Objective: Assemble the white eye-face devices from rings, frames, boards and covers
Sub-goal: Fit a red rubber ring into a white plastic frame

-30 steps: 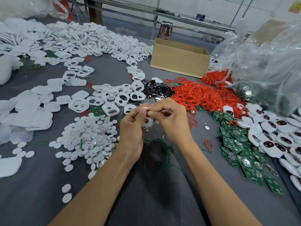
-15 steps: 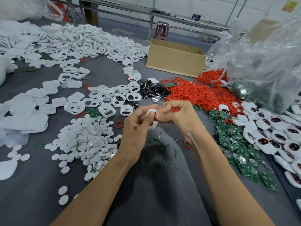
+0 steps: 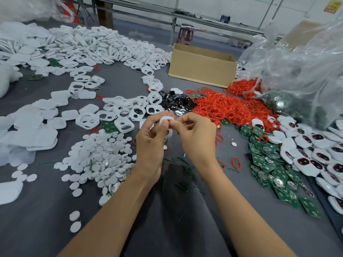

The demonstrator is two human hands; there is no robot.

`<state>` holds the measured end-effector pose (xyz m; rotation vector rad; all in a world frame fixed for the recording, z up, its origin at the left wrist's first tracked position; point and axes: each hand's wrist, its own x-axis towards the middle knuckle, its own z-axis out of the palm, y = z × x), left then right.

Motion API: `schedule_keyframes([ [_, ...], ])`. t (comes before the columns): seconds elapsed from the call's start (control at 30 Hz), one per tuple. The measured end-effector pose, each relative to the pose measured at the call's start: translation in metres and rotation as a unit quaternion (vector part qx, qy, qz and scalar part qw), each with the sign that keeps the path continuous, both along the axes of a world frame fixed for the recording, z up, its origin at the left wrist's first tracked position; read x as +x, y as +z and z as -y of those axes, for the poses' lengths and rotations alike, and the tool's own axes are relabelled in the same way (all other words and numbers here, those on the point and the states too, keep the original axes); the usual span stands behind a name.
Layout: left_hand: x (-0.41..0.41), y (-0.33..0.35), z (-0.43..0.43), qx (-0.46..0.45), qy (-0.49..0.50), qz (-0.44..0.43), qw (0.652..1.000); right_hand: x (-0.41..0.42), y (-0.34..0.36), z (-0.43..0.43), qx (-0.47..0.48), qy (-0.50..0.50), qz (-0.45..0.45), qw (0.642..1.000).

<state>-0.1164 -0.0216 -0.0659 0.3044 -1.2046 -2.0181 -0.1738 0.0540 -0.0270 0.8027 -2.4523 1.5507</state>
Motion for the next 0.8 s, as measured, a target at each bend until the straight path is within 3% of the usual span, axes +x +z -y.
schedule_keyframes([
  [0.13,0.0019,0.0004,-0.0008,-0.031,0.011,-0.018,0.999,0.0052,0.0001,0.0032,-0.012,0.014,-0.01,1.0],
  [0.5,0.0024,-0.0027,-0.001,-0.105,0.045,-0.007,0.993,0.0077,-0.004,0.0098,-0.103,-0.013,0.138,0.985],
  [0.63,0.0022,-0.004,-0.0015,-0.095,0.055,0.013,0.994,0.0056,-0.0047,0.0085,-0.118,0.003,0.18,0.977],
  [0.8,0.0022,-0.0042,0.0,-0.038,0.046,0.014,0.998,0.0095,-0.0047,0.0078,-0.093,0.016,0.131,0.987],
])
